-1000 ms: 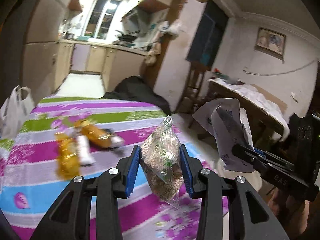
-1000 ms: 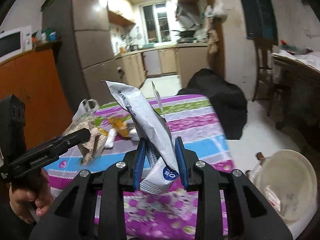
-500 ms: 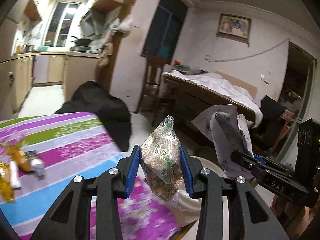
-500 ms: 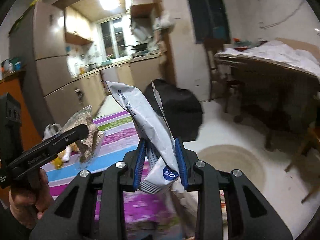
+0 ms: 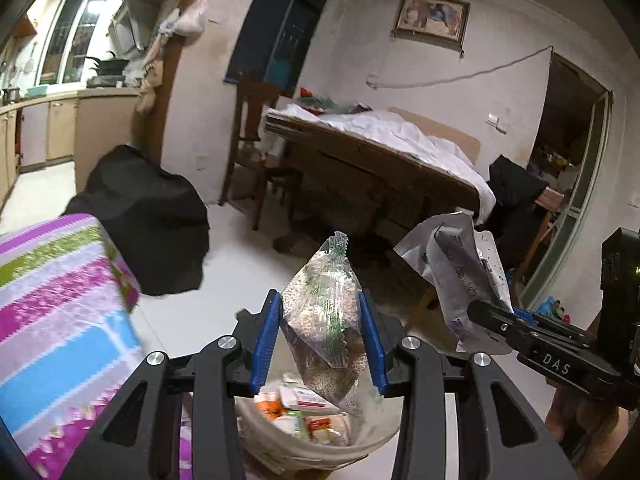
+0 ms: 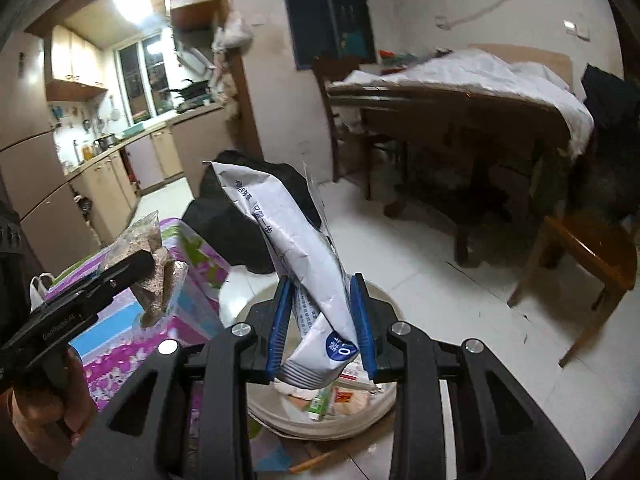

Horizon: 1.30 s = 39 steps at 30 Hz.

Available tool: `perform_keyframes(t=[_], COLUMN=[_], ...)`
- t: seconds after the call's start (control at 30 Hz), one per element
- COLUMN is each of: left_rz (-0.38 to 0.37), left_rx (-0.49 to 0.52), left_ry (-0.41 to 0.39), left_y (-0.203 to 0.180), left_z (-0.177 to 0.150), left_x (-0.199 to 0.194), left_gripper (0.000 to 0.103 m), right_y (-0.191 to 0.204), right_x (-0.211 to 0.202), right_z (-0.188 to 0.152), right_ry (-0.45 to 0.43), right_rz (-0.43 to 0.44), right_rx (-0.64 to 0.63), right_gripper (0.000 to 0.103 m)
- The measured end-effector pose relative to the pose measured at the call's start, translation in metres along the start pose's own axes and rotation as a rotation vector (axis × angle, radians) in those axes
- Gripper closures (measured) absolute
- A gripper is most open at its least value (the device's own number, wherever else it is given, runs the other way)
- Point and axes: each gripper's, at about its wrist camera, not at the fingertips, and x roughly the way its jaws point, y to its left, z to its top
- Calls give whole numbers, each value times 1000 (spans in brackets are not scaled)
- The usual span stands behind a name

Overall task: Collect trash
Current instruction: 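Carry the seed bag and white packet over the white basin with both tools, then open both tools to drop the seed bag and white packet into the basin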

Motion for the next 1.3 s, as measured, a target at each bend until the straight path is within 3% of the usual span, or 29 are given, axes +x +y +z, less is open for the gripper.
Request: perform_keyframes(t=[0.23, 0.47, 1.3], left_rz=[0, 18, 46], left_rx=[1, 3, -13], left_ry=[54, 81, 85], left_y=[-13, -9, 1], left_z=[-10, -19, -25], left_x=[54, 80, 88], left_gripper=[63, 63, 62], right_y=[-17, -23, -25], right_x=[18, 28, 43], right_z=[-2, -6, 0], right_ry=[44, 71, 108], right_rz=[-16, -8, 24], right_rx=[24, 39, 37], right_gripper=[74, 74, 72])
